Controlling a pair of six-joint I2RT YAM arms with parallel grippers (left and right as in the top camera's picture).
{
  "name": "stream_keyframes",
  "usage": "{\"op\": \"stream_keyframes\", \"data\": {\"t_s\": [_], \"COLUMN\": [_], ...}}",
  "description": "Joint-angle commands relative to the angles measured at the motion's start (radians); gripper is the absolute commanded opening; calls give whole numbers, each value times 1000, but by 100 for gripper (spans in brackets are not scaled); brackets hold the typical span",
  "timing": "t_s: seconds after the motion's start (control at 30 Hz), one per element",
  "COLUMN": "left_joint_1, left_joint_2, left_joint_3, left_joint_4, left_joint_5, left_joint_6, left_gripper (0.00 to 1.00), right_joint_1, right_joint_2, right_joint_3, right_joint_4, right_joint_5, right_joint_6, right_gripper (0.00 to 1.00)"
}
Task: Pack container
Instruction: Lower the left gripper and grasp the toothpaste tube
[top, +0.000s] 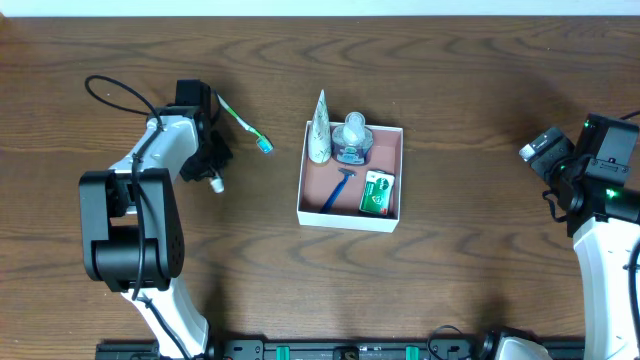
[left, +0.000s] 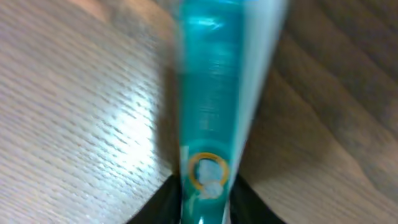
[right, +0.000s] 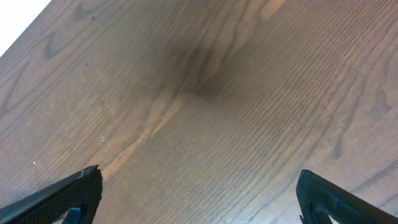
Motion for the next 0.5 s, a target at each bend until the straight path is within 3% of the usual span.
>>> {"op": "stream_keyframes", "data": {"t_s": [0.0, 0.47], "left_joint_1": [4, 4], "left_joint_2": [37, -123], "left_joint_3": [-25, 71], "left_joint_4": [-33, -190], "left_joint_5": [92, 138], "left_joint_6": [11, 39], "left_gripper": [24, 19], "right_joint_1": [-6, -6], "right_joint_2": [-2, -2], "right_joint_3": [10, 10], "right_joint_4": [-1, -1], "right_joint_5": [3, 3], "right_joint_6": [13, 13], "right_gripper": [99, 99]}}
